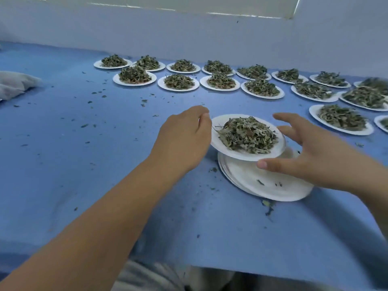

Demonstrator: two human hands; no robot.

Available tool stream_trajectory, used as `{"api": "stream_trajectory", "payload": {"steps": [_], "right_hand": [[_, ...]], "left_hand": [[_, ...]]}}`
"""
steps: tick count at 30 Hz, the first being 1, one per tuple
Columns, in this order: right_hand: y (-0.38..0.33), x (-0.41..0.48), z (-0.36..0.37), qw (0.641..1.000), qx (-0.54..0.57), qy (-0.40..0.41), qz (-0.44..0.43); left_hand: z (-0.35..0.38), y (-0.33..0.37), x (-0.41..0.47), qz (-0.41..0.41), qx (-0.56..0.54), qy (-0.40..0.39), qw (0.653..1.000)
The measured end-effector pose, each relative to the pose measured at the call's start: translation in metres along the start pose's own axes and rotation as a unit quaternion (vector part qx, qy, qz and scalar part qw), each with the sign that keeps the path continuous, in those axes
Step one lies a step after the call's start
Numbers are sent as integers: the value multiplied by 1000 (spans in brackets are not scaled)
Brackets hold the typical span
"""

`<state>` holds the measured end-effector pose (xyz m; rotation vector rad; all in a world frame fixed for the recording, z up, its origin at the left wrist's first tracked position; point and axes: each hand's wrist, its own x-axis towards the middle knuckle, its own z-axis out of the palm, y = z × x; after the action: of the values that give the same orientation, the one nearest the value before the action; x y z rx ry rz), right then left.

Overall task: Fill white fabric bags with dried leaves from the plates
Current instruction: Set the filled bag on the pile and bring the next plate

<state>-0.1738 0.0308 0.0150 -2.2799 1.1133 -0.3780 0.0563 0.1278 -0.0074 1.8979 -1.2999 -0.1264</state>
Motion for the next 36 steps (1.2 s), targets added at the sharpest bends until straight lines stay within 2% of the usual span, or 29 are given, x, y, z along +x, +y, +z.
{"api": "stream_trajectory", "payload": {"steps": [5, 11, 18, 36], "right_hand": [[28, -38, -6, 999, 13, 14, 28], [36, -58, -5, 1000, 1, 25, 3], [35, -66, -1, 999, -27, 33, -23], [40, -44, 6, 1000, 11, 5, -23]], "left_hand": [[19, 22, -17, 36, 17, -36, 999], [23, 28, -33, 68, 42, -15, 997], [20, 19, -40, 28, 16, -4, 999], [27, 18, -15, 9, 90, -25, 996]]}}
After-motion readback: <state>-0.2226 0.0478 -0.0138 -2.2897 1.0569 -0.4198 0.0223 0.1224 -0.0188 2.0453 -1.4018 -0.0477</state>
